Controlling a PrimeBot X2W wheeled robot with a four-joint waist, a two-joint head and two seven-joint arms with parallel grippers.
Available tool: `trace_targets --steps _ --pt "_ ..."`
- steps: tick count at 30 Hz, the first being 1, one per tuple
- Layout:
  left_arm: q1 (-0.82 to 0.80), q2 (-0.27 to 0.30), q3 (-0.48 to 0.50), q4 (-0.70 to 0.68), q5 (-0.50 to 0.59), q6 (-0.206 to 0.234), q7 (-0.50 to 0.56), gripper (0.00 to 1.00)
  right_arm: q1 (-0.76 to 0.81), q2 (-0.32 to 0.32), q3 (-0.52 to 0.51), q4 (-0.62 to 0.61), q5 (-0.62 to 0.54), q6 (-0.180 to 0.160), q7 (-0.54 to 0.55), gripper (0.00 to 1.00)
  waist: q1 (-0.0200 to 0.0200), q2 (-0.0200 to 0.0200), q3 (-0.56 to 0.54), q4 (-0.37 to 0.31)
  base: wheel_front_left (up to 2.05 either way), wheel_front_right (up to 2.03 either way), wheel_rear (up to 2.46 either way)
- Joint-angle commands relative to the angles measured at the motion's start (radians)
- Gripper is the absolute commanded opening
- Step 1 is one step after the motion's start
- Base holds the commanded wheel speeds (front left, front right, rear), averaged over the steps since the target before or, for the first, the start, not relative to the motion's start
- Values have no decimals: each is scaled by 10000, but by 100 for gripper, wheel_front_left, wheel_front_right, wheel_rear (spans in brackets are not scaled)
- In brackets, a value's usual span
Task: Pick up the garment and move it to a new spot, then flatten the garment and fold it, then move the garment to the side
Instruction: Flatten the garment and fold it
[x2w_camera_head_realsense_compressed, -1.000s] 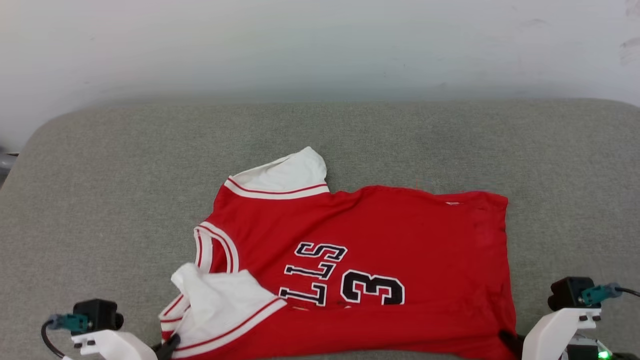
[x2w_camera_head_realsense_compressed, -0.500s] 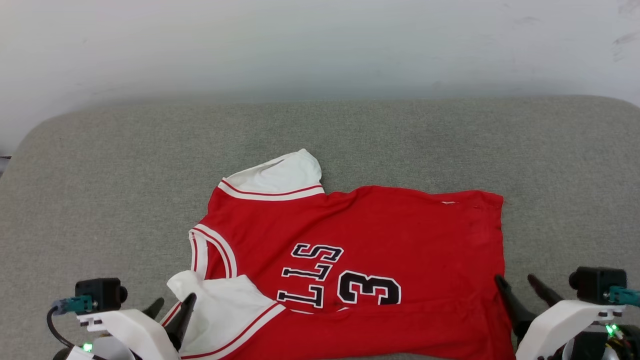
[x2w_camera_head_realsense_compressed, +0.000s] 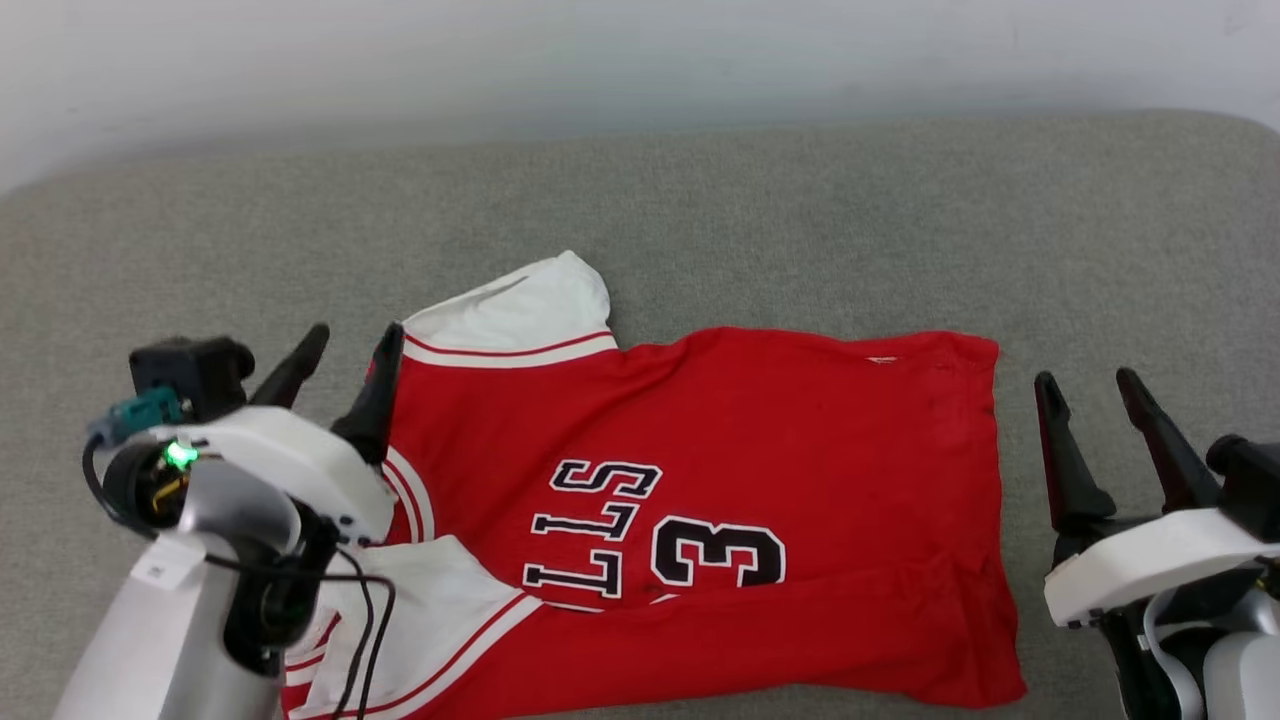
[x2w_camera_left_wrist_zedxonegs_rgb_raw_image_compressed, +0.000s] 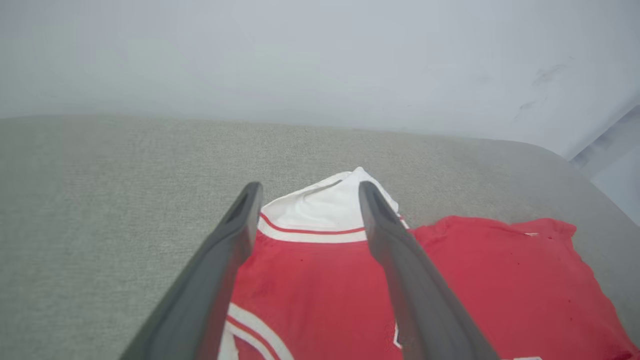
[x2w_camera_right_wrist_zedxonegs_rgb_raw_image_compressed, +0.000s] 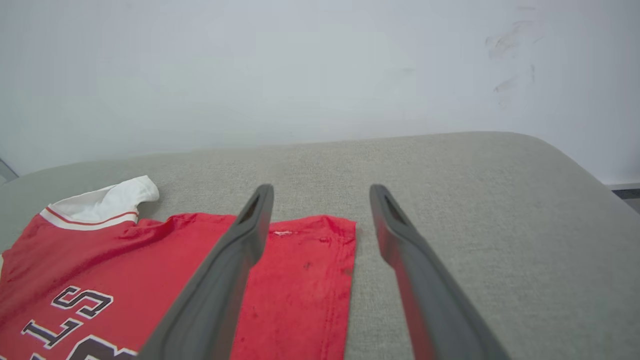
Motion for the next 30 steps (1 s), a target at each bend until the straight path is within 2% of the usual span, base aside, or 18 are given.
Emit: trace_targets --steps 1,5,10,18,25,30 --pt "-271 12 -10 78 48 -68 -21 100 -188 52 30 -74 -63 -8 -38 100 -1 -1 475 -214 0 0 0" --pt "-1623 151 -135 704 126 -365 270 100 -591 118 209 -329 -95 -8 -177 100 -1 -1 1139 -563 0 0 0" --pt "-3165 466 -359 1766 19 -846 1223 100 -935 167 385 -266 1 -8 -337 100 -1 -1 1671 -1062 0 0 0" --pt "-5177 1212 -1111 3322 -532 -1526 4365 100 -1348 172 827 269 590 -8 -840 100 -1 -1 2407 -1874 0 0 0" --pt "-6172 1841 -1605 4104 -937 -1694 6675 100 -1611 173 1184 985 1256 -8 -1313 100 -1 -1 2930 -2458 0 0 0" --pt "-6183 1847 -1917 4911 -1103 -1528 7908 100 -1761 174 1341 1532 1575 -8 -1542 100 -1 -1 3069 -2729 0 0 0"
